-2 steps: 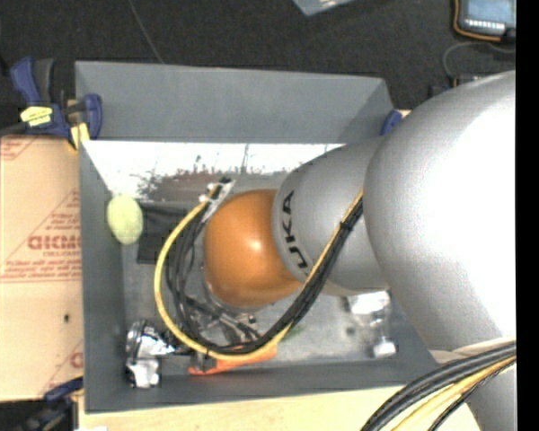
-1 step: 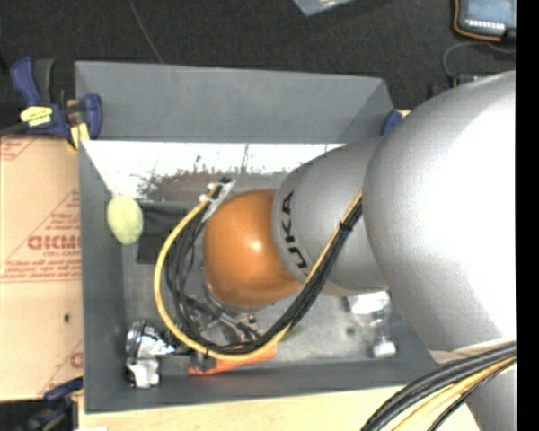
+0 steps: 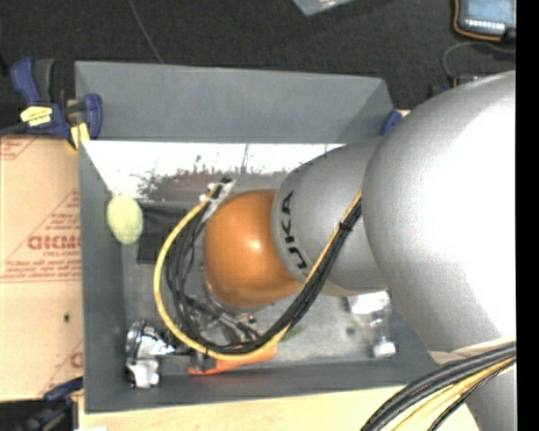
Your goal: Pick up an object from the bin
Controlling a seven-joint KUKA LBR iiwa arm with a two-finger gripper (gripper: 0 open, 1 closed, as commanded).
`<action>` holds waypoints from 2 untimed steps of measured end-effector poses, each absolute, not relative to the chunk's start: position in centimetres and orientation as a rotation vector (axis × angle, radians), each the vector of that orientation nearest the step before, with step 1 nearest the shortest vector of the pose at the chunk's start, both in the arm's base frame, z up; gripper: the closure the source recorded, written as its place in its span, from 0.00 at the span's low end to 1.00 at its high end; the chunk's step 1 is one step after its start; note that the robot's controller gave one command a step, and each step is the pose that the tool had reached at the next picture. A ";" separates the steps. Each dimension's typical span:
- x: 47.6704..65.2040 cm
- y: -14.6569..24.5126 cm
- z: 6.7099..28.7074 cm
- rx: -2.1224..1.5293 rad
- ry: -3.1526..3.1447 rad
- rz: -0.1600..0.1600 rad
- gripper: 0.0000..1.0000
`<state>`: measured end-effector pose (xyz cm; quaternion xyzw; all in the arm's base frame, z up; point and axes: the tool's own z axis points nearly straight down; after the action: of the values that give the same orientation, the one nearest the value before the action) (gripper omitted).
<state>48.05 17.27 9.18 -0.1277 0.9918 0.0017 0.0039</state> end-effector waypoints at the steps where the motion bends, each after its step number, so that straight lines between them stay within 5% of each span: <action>1: 48.1 17.3 9.2 -0.400 3.108 0.005 1.00; 2: 51.7 18.3 7.1 -0.409 3.114 -0.013 1.00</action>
Offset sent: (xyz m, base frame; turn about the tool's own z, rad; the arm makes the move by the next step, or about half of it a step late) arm 0.0351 0.0175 -0.0218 -0.0116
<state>51.71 18.25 7.07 -0.1301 0.9915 -0.0040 0.0004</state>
